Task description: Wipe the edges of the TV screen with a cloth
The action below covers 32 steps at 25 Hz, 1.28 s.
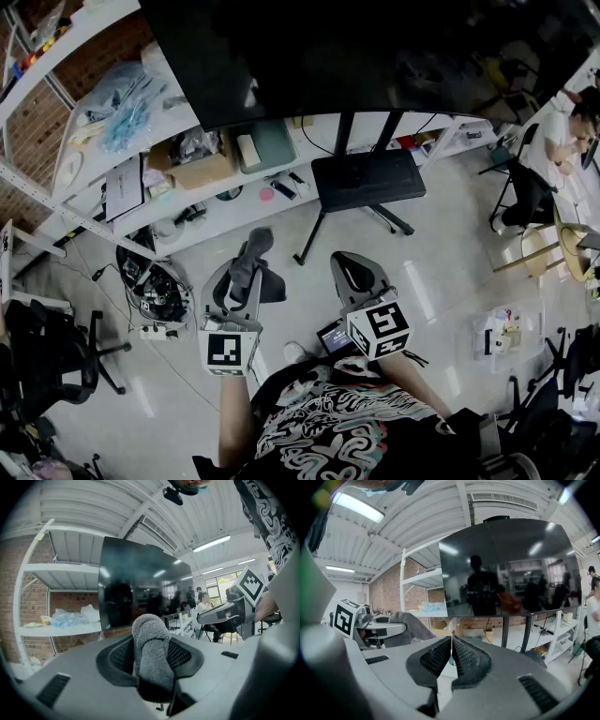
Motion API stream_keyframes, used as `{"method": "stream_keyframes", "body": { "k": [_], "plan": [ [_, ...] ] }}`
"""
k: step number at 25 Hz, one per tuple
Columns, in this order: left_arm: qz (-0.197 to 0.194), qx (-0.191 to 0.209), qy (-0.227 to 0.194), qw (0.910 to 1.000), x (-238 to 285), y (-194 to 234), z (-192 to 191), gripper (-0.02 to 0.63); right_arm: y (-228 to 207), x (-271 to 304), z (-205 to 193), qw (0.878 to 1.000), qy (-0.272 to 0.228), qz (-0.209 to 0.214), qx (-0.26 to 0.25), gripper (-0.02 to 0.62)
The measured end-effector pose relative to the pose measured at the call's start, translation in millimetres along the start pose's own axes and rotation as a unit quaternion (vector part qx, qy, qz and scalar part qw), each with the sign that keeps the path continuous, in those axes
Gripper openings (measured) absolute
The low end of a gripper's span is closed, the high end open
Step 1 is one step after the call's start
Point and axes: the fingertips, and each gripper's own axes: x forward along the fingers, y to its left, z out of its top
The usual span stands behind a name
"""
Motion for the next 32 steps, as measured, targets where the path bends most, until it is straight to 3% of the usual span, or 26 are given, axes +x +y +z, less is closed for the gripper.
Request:
{"method": "stream_keyframes", "body": {
  "k": [9,13,17,21,26,32],
  "plan": [
    [0.019,-0.017,-0.013,0.9996,20.4,4.3,4.3,0.156,-18.6,15.2,0.7,1.0,0.002,0.015,0.008,0.032],
    [0.025,-0.004,0.011,0.9996,29.4,3.0,2.7,0.156,-30.4,21.9,4.1,1.0,0.0,0.024,0.007,0.032],
    [0.043,-0.016,0.016,0.9988,40.3,2.5,2.3,0.156,-45.9,26.9,7.0,0.999,-0.004,0.038,0.015,0.032],
    [0.093,-0.028,0.02,0.9951,46.5,16.2,0.6,0.156,-69.8,27.9,3.9,0.998,0.005,0.054,0.015,0.032],
    [0.168,-0.035,0.038,0.9844,51.0,53.9,-8.3,0.156,-100.0,31.7,-1.5,0.998,0.011,0.064,0.011,0.032],
    [0.224,-0.046,0.061,0.9716,71.0,103.6,-19.1,0.156,-122.4,58.2,-3.6,0.998,0.016,0.061,0.022,0.032]
  ]
}}
